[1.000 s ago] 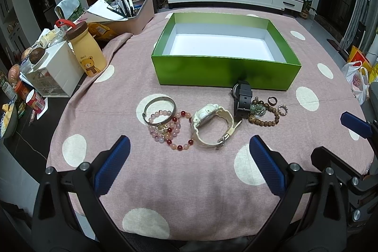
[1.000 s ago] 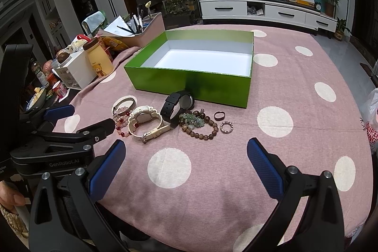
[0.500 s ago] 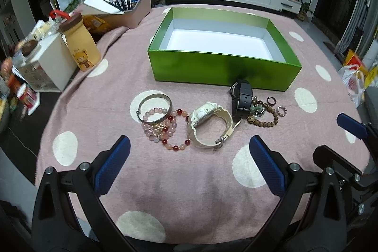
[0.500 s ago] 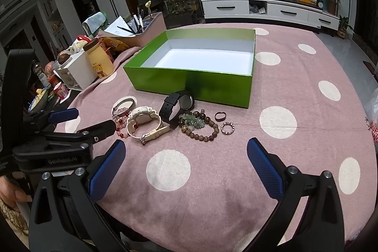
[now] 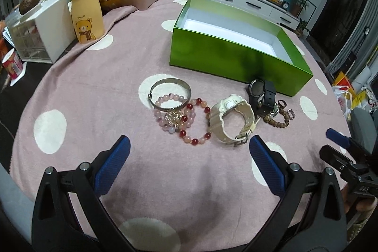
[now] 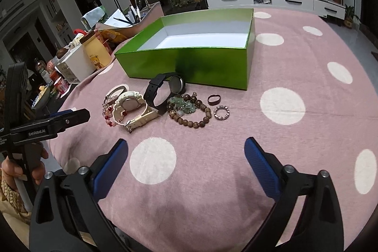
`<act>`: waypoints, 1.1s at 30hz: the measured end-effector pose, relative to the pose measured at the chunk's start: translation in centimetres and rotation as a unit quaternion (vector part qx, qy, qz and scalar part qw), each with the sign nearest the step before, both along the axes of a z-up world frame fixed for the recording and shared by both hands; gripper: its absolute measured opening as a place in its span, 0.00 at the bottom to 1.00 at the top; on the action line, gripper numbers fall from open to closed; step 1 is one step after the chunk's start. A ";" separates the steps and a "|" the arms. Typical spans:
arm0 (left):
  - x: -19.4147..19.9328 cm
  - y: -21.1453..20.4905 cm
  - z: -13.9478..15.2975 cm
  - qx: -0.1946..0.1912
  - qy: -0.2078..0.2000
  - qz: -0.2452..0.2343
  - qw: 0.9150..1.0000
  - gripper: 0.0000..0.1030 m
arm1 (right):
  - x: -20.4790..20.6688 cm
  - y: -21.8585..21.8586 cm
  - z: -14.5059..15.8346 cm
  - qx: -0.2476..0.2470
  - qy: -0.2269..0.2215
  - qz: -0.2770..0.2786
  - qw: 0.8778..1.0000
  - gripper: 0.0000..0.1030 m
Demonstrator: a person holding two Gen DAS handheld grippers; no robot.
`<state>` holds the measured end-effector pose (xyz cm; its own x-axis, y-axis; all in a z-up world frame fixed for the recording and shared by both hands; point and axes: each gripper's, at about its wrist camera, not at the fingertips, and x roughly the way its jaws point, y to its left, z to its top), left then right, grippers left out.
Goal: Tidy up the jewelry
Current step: 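Grasp the white watch with the left tool while the right tool grasps the black watch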
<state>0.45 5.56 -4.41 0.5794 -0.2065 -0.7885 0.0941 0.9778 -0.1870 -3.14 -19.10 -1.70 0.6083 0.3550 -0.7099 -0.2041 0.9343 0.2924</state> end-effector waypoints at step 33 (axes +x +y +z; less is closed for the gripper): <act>5.1 -4.9 -4.0 0.022 0.031 -0.073 0.997 0.19 | 9.3 5.1 -1.8 0.102 0.028 0.101 0.989 0.25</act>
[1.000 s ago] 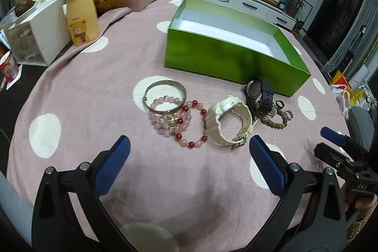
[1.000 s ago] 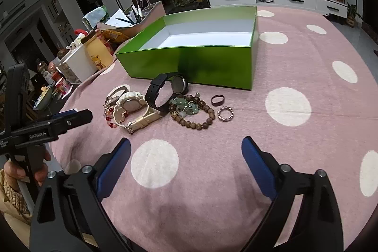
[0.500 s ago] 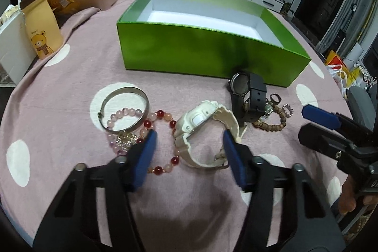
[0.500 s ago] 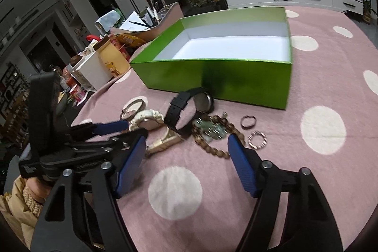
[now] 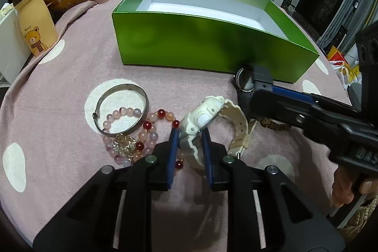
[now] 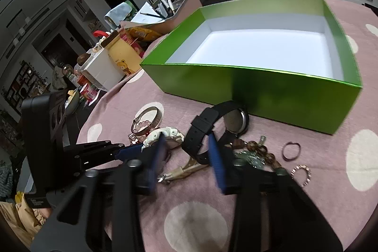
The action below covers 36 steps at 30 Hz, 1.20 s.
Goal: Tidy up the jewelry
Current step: 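Grasp the white watch with the left tool while the right tool grasps the black watch, then carry both watches into the green box and open both tools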
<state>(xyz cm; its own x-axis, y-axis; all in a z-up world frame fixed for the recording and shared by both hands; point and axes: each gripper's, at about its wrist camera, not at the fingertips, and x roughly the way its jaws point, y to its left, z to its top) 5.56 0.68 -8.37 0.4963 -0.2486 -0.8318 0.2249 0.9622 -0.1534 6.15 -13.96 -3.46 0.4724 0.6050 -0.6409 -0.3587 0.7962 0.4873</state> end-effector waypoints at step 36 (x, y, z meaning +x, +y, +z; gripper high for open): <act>11.5 -0.2 8.9 0.000 -0.068 0.037 0.997 0.19 | 6.9 -5.8 5.8 -0.027 -0.092 -0.070 0.993 0.09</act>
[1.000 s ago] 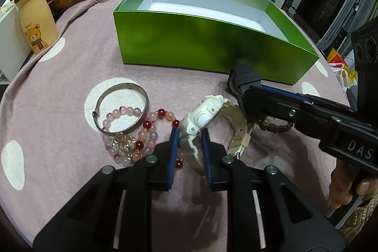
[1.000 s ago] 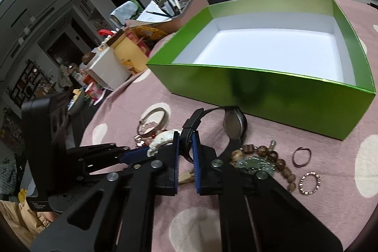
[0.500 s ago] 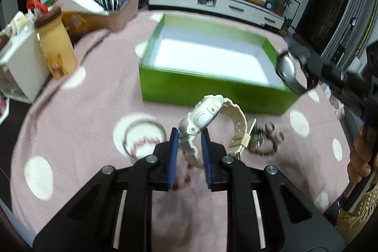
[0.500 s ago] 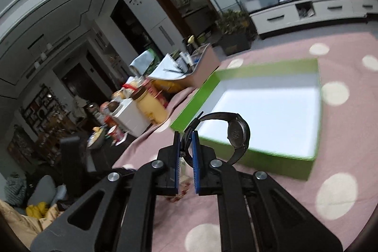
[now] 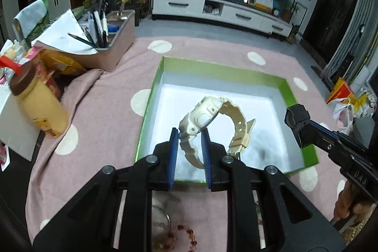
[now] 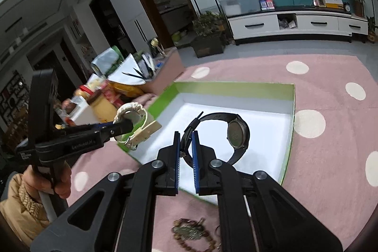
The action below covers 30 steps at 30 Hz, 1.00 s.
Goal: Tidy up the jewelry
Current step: 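Carry both watches into the green box and open both tools, then withdraw both tools from the box back toward the remaining jewelry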
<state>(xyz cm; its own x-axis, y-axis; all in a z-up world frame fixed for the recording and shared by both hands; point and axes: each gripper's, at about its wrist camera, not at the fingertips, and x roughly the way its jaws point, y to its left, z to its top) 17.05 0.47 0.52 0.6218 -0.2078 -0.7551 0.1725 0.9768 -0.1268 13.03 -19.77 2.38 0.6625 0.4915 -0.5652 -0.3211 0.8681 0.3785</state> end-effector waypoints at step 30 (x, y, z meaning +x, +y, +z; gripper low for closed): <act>-12.7 4.5 -4.9 0.011 0.050 0.036 0.998 0.88 | -15.4 -1.7 -2.7 -0.067 0.023 -0.098 0.993 0.43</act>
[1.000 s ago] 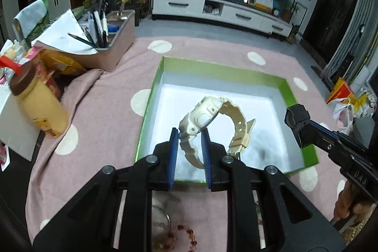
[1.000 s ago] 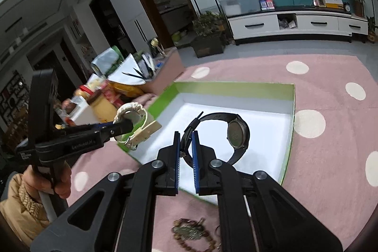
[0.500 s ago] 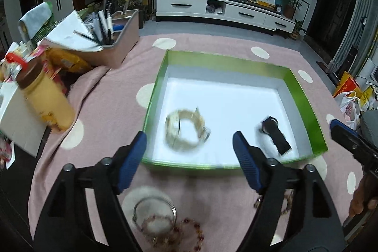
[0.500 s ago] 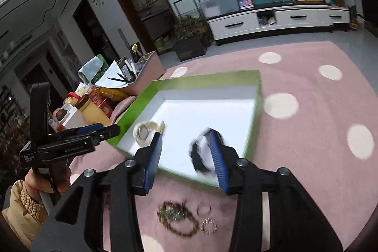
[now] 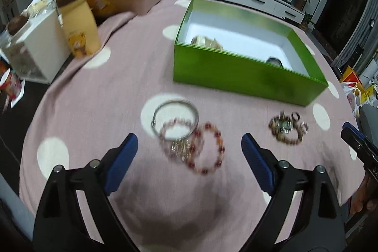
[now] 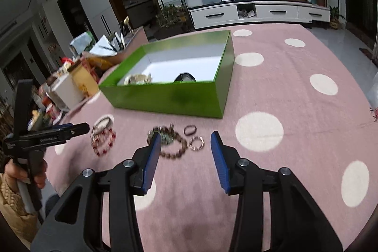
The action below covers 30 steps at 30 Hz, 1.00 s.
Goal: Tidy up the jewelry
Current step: 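Withdraw both tools from the box back toward the remaining jewelry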
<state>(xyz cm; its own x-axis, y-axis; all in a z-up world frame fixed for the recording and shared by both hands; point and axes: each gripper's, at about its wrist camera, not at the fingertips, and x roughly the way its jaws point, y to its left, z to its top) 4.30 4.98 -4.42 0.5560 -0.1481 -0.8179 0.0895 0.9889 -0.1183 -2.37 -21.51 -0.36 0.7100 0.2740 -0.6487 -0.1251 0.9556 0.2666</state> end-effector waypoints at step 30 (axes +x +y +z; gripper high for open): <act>-2.3 -0.4 0.6 0.012 -0.007 -0.012 1.000 0.98 | -1.9 0.7 -0.9 -0.038 0.007 -0.018 0.999 0.68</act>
<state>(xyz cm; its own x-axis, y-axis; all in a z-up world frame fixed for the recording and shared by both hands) 2.01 4.56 -3.78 0.5637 -0.1418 -0.8137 0.1154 0.9890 -0.0924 -4.23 -20.79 -1.25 0.7089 0.1978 -0.6771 -0.0871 0.9771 0.1942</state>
